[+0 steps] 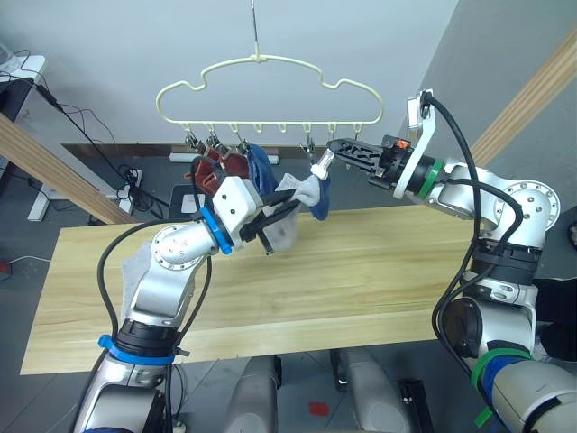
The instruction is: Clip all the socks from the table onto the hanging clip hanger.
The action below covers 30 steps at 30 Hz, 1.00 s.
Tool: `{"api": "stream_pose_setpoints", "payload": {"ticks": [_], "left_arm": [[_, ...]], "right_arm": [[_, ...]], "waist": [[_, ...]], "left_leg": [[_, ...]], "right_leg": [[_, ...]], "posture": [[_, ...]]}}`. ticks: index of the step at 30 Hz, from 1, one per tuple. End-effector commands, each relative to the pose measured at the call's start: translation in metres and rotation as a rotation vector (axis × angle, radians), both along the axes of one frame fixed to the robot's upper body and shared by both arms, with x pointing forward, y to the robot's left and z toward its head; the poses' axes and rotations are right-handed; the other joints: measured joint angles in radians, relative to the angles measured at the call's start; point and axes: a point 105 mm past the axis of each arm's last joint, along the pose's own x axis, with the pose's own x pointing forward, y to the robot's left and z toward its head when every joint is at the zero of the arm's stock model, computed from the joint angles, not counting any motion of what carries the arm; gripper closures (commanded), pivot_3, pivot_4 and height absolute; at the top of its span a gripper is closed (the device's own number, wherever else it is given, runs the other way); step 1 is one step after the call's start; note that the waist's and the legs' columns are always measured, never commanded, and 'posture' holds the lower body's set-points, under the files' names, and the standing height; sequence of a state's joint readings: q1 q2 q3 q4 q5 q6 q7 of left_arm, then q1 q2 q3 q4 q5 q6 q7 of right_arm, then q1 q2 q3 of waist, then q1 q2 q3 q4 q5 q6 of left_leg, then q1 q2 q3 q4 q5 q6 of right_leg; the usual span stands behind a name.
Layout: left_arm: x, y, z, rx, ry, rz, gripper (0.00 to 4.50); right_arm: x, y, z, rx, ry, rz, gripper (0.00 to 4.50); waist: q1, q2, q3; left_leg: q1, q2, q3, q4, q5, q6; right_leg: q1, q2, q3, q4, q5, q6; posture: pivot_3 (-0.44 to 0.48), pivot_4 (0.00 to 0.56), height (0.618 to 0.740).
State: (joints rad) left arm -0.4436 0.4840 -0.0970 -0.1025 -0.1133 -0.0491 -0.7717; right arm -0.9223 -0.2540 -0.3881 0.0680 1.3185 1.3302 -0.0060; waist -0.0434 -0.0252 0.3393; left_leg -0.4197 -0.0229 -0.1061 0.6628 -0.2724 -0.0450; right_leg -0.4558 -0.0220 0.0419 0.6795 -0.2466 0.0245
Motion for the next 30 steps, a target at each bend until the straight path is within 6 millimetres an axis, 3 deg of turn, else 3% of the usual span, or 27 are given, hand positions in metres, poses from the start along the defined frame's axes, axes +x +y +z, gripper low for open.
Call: {"api": "stream_pose_setpoints", "payload": {"ticks": [1, 19, 30], "left_arm": [[-0.002, -0.005, 0.013, -0.015, -0.066, -0.009, 4.21], [-0.014, 0.005, 0.019, -0.043, -0.073, -0.024, 4.21], [-0.011, 0.003, 0.021, -0.045, -0.083, -0.019, 4.21]], "right_arm": [[-0.008, 0.002, 0.009, 0.014, -0.04, 0.025, 3.85], [0.0, -0.006, 0.01, 0.026, -0.024, -0.012, 3.85], [-0.002, -0.002, 0.008, 0.021, -0.022, 0.004, 3.85]], "waist": [[0.0, 0.0, 0.0], [-0.005, 0.0, 0.0], [-0.007, 0.0, 0.0]], "left_leg": [[0.0, 0.0, 0.0, 0.0, 0.0, 0.0], [0.0, 0.0, 0.0, 0.0, 0.0, 0.0], [0.0, 0.0, 0.0, 0.0, 0.0, 0.0]], "right_leg": [[0.0, 0.0, 0.0, 0.0, 0.0, 0.0], [0.0, 0.0, 0.0, 0.0, 0.0, 0.0], [0.0, 0.0, 0.0, 0.0, 0.0, 0.0]], "posture": [[0.002, 0.376, 0.74], [0.01, 0.38, 0.74], [0.008, 0.381, 0.74]]}}
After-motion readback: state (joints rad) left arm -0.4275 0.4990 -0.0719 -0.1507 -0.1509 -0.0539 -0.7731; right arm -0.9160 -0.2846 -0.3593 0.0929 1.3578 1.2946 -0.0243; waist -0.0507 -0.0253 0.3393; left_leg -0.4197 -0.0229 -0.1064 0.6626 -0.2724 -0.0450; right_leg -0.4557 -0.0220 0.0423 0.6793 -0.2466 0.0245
